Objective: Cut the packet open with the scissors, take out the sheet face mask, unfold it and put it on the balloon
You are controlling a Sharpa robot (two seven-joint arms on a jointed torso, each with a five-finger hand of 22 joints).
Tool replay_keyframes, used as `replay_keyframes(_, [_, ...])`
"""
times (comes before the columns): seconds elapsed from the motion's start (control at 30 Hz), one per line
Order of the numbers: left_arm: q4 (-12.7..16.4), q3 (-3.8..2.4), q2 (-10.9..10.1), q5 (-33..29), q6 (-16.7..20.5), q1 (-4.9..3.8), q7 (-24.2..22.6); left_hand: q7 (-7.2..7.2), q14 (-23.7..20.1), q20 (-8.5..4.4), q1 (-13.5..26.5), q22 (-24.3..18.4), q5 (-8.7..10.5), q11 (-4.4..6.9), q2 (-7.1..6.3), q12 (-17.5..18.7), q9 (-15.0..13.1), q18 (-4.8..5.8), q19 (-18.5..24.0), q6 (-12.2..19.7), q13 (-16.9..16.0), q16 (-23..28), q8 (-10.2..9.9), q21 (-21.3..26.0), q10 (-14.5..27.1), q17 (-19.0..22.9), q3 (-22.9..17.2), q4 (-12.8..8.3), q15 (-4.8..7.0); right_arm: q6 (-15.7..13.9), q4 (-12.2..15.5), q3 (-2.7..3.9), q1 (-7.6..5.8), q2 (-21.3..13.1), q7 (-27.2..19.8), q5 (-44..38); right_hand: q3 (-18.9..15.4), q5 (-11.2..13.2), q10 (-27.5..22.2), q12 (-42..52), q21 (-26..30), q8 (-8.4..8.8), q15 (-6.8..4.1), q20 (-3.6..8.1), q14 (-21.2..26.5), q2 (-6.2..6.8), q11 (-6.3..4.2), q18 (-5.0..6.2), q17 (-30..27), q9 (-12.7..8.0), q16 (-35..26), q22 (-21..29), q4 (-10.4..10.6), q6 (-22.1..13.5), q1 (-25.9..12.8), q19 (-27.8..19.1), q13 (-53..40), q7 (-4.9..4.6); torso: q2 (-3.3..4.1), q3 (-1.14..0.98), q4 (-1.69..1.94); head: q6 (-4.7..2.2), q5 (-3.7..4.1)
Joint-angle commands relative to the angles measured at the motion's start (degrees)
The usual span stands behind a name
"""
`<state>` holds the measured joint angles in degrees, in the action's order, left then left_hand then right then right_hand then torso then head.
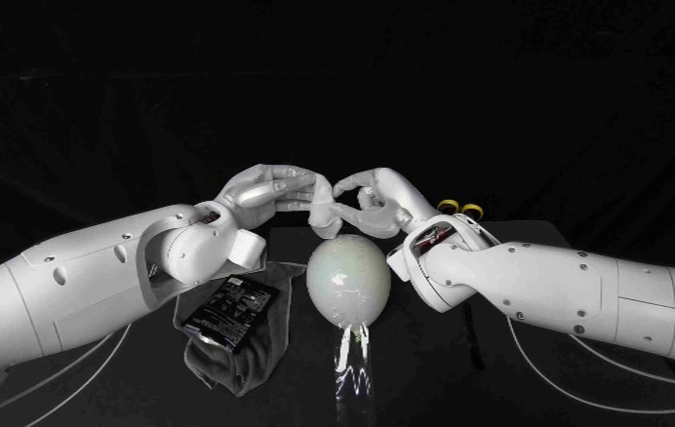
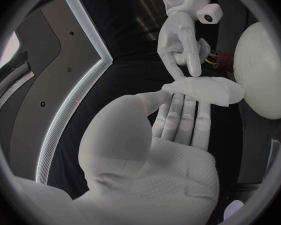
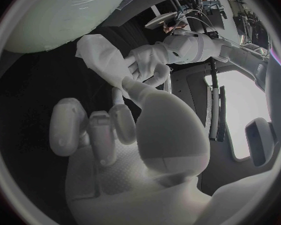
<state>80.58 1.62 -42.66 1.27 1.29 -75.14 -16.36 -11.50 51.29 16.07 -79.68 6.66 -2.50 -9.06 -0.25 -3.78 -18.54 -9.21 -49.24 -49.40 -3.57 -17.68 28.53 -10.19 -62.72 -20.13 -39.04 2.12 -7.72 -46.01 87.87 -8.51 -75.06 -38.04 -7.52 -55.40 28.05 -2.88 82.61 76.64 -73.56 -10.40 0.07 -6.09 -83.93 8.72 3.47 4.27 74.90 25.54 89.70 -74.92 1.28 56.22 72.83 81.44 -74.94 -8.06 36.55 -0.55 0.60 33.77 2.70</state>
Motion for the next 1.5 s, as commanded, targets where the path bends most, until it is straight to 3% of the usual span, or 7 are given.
replay_keyframes(0.03, [0.2,-0.08,0.1,0.1,-0.5,-0.12,-0.3,0.14,-0.3,-0.22,0.1,0.0,-0.25,-0.01,0.48,0.1,-3.8,-0.41,-0.4,-0.4,0.0,-0.2,0.2,-0.3,-0.3,0.0,-0.1,-0.2,-0.05,-0.4,-0.1,0.04,0.07,0.3,0.8,-2.5,-0.4,-0.2,0.4,0.5,-0.5,-0.44,-0.52,0.18,-6.1,-0.39,-0.31,-0.75,15.1,0.1,0.3,-10.5,0.0,0.9,0.5,0.4,-6.9,0.28,0.02,0.00,-0.01,0.02,-0.05])
replay_keyframes(0.37, [0.3,-0.08,0.1,0.1,-0.5,-0.12,-0.2,0.14,-0.3,-0.22,0.1,0.0,-0.25,-0.01,0.48,0.1,-3.8,-0.41,-0.4,-0.4,0.0,-0.2,0.2,-0.3,-0.3,0.0,-0.1,-0.2,-0.05,-1.9,-0.3,0.04,0.14,0.6,1.1,-2.9,0.8,-0.3,1.4,1.7,-1.9,-1.87,-1.50,1.08,-6.1,-2.97,-1.40,-1.04,15.1,0.3,0.3,-10.8,0.2,3.1,1.9,1.3,-7.5,1.49,0.00,-0.01,-0.04,0.06,-0.07])
replay_keyframes(0.63, [0.2,-0.08,0.0,0.2,-0.5,-0.12,-0.1,0.14,-0.3,-0.22,0.1,0.0,-0.25,-0.01,0.48,0.1,-3.8,-0.41,-0.4,-0.4,0.0,-0.2,0.2,-0.3,-0.3,0.0,-0.1,-0.2,-0.05,-2.7,-0.1,0.04,0.16,0.3,0.3,-2.5,4.0,-0.4,1.8,2.2,-2.8,-2.56,-1.90,1.59,-6.1,-7.22,-1.72,-1.25,15.1,0.6,0.3,-11.1,1.1,2.7,2.7,1.8,-7.7,1.73,0.01,-0.02,-0.03,0.04,-0.10])
replay_keyframes(0.83, [0.1,-0.08,-0.1,0.3,-0.4,-0.12,0.0,0.14,-0.3,-0.22,0.1,0.0,-0.25,-0.01,0.48,0.1,-3.8,-0.41,-0.4,-0.4,0.0,-0.2,0.2,-0.3,-0.3,0.0,-0.1,-0.2,-0.05,-2.7,0.4,0.04,0.17,-0.5,-0.2,-1.9,5.6,-0.2,2.0,2.4,-3.1,-2.92,-1.94,1.67,-6.1,-7.79,-1.75,-1.33,15.1,0.7,0.3,-11.2,0.9,2.7,3.0,2.0,-7.9,1.73,0.01,0.00,-0.04,0.10,-0.15])
replay_keyframes(1.03, [-0.1,-0.07,-0.3,0.5,-0.2,-0.12,0.0,0.14,-0.3,-0.22,0.1,0.0,-0.25,-0.01,0.48,0.1,-3.8,-0.41,-0.4,-0.4,0.0,-0.2,0.2,-0.3,-0.3,0.0,-0.1,-0.2,-0.05,-2.3,1.0,0.04,0.17,-1.5,-0.7,-1.0,5.8,0.0,2.0,2.3,-2.9,-3.12,-1.88,1.67,-6.1,-6.89,-1.64,-1.30,15.1,0.9,0.3,-11.1,0.9,2.3,2.4,1.9,-7.8,1.62,-0.02,-0.01,-0.04,0.05,-0.22])
replay_keyframes(1.23, [-0.2,-0.06,-0.4,0.7,0.0,-0.12,0.1,0.15,-0.3,-0.24,0.2,0.2,-0.26,0.01,0.48,0.1,-3.9,-0.42,-0.4,-0.4,0.0,-0.3,0.2,-0.5,-0.4,-0.1,-0.1,-0.2,-0.03,-2.1,1.2,0.06,0.17,-2.2,-0.9,-0.2,5.8,0.0,1.9,2.1,-2.8,-3.14,-1.86,1.66,-6.1,-6.80,-1.62,-1.28,15.1,0.9,0.3,-11.1,1.0,2.2,2.2,1.9,-7.7,1.60,-0.02,-0.03,-0.04,0.05,-0.23])
replay_keyframes(1.5, [-0.2,-0.05,-0.5,0.8,0.0,-0.12,0.2,0.15,-0.3,-0.24,0.2,0.2,-0.26,0.01,0.48,0.1,-3.9,-0.42,-0.4,-0.4,0.0,-0.3,0.2,-0.5,-0.4,-0.1,-0.1,-0.2,-0.03,-1.6,1.1,0.08,0.16,-2.4,-1.1,0.7,6.7,0.0,1.8,2.0,-2.9,-3.23,-1.80,1.63,-6.1,-7.51,-1.56,-1.29,15.1,0.9,0.3,-11.1,1.3,1.9,2.2,1.9,-7.6,1.52,0.03,-0.02,-0.04,0.09,-0.22])
